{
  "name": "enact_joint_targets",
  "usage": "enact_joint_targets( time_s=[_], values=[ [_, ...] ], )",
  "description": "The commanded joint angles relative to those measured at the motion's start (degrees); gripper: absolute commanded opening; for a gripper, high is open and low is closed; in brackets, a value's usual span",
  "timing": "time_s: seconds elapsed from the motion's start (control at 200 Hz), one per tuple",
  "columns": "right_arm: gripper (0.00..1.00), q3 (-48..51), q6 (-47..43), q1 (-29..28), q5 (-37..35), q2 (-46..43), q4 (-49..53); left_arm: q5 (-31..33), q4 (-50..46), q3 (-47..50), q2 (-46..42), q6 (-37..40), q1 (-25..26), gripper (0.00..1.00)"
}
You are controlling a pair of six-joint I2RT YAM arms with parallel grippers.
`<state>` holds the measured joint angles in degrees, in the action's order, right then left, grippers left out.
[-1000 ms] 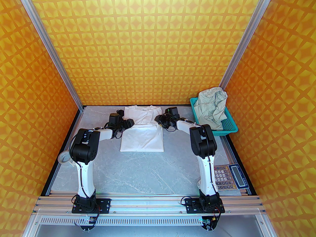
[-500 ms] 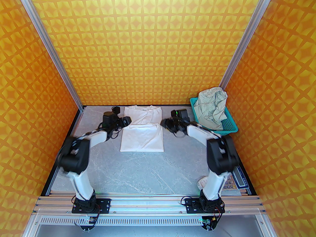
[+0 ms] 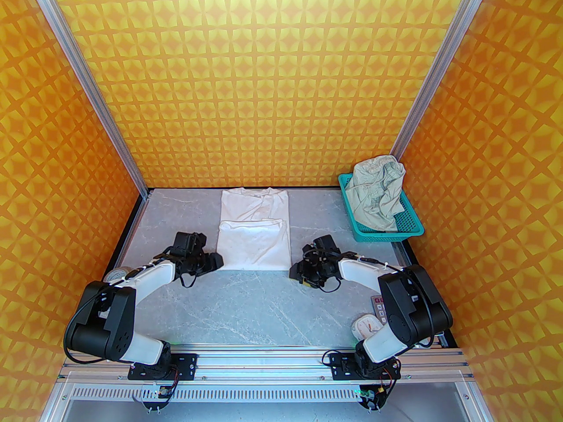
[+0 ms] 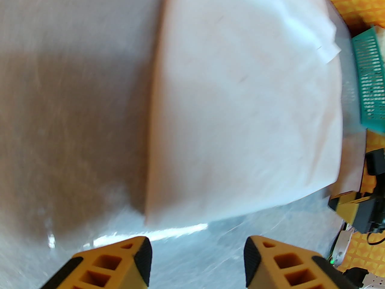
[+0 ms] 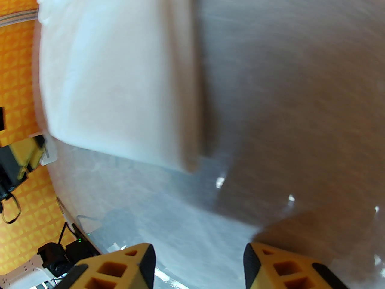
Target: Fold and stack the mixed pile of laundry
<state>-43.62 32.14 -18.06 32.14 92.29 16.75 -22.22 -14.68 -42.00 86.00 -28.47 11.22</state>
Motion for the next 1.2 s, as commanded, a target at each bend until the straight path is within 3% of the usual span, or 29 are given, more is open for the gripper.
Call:
enact_joint_targets(
  time_s=[0.0, 0.41, 0.615, 0.815, 0.955, 0.985, 1.055, 1.195],
  values=[
    [0.50, -1.9, 1.9, -0.3, 1.1, 2.2, -3.8, 1.6, 1.3, 0.0, 2.1, -0.9, -0.3, 0.49],
    [0.34, -8.7, 5.6, -0.3, -1.7, 10.4, -8.1, 2.2, 6.6, -4.2, 10.3, -3.7, -0.3, 0.31],
    [0.10, -9.9, 4.7, 0.0, -5.6, 10.2, -5.3, 5.3, 5.2, -4.0, 10.2, -3.2, -0.6, 0.00],
    [0.00, -9.0, 2.4, 0.8, -9.8, 7.5, -0.1, 7.3, 2.9, -4.6, 9.6, -1.5, -1.3, 0.00],
    [0.00, -7.3, 1.7, 1.3, -10.8, 5.0, 0.9, 7.7, 1.1, -5.3, 8.5, -0.5, -1.3, 0.00],
    [0.03, -6.9, 1.8, 1.3, -10.4, 4.6, 0.9, 7.7, 0.4, -5.4, 7.8, -0.4, -1.3, 0.03],
    [0.15, -6.3, 2.4, 1.3, -9.6, 3.2, 1.3, 7.7, -1.3, -5.1, 5.3, -0.1, -1.3, 0.29],
    [0.40, -4.6, 3.2, 1.9, -8.3, -0.3, 2.2, 7.8, -3.9, -3.4, -1.1, 0.3, -1.4, 0.44]
  ],
)
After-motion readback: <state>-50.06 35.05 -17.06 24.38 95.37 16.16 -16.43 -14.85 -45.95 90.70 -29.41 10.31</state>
